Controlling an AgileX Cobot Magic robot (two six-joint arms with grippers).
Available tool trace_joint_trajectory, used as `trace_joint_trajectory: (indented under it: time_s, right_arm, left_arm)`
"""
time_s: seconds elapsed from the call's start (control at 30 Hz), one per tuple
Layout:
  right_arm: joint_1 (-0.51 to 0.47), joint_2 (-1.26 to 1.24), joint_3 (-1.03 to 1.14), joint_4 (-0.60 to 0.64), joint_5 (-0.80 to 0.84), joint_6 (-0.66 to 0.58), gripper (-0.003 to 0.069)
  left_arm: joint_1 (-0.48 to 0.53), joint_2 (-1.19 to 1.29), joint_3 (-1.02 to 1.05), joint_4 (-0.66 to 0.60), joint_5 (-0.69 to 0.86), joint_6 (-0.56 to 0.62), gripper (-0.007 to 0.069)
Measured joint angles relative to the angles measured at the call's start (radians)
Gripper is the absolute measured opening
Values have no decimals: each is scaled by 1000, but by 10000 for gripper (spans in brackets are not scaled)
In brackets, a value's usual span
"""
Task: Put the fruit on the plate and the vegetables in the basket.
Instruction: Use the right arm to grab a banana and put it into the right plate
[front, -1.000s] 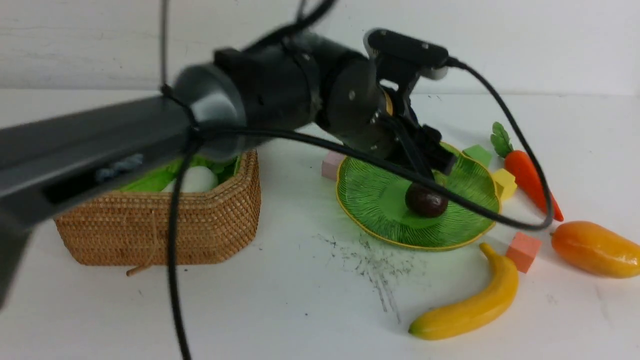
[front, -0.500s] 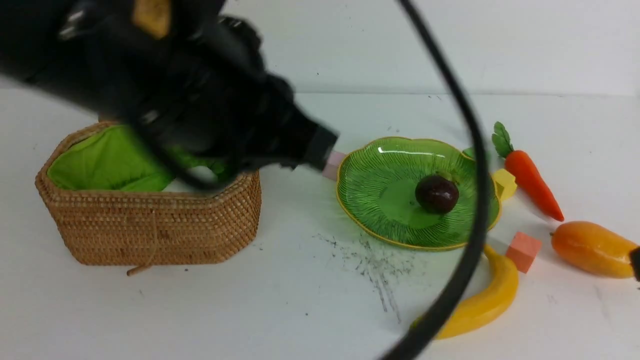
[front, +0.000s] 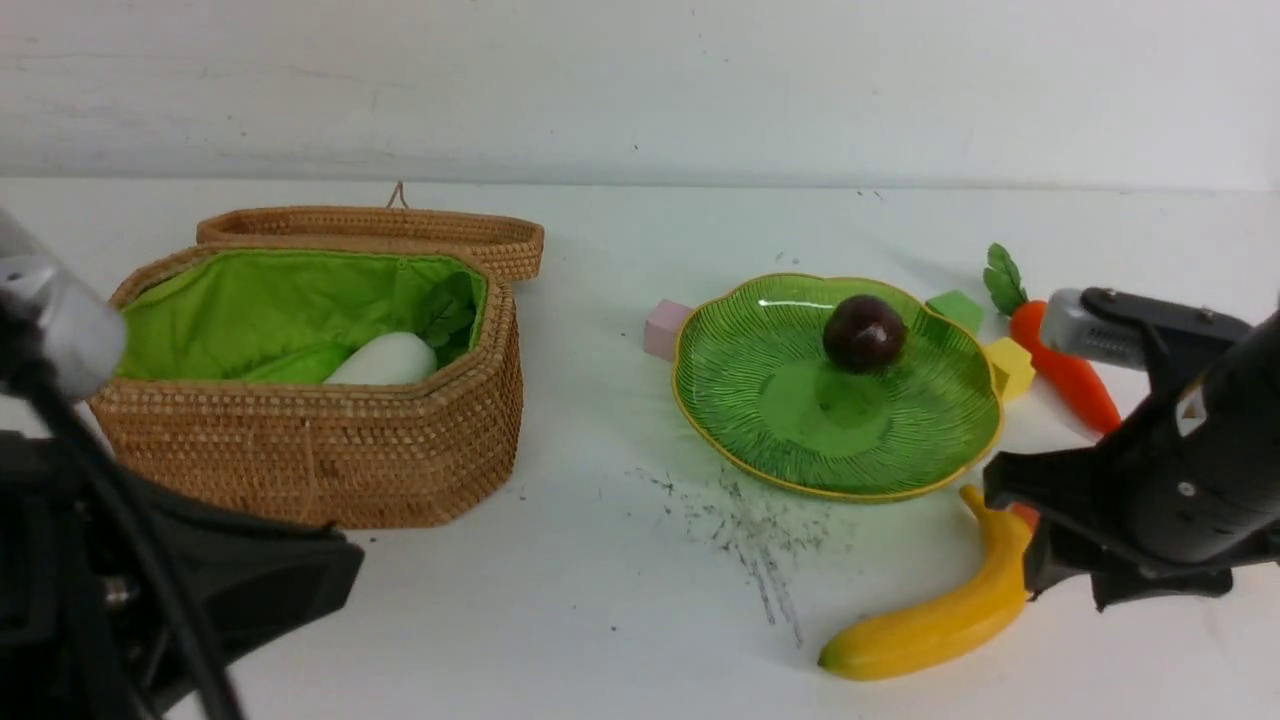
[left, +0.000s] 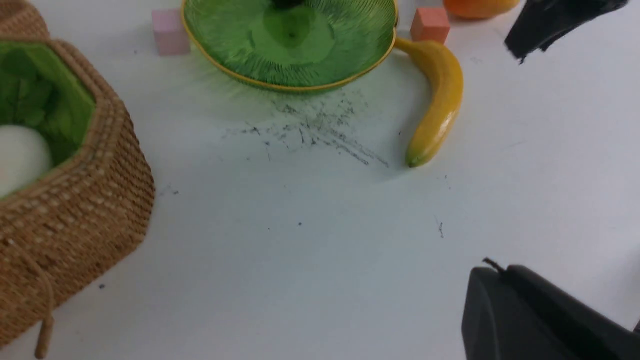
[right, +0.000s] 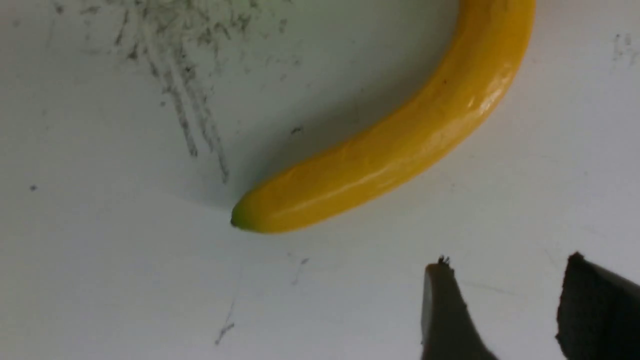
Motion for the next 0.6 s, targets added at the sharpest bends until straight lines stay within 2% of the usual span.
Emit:
trace_joint_trajectory:
  time_s: [0.3,0.6]
  right_arm:
    - [-44,39,0,-8,-55,48,385]
    - [-81,215,0,11,-215,84,524]
  left_arm:
    - [0,-23,1,-2,-12,32,-13]
    - [0,-23,1,-21,-7,33,-13]
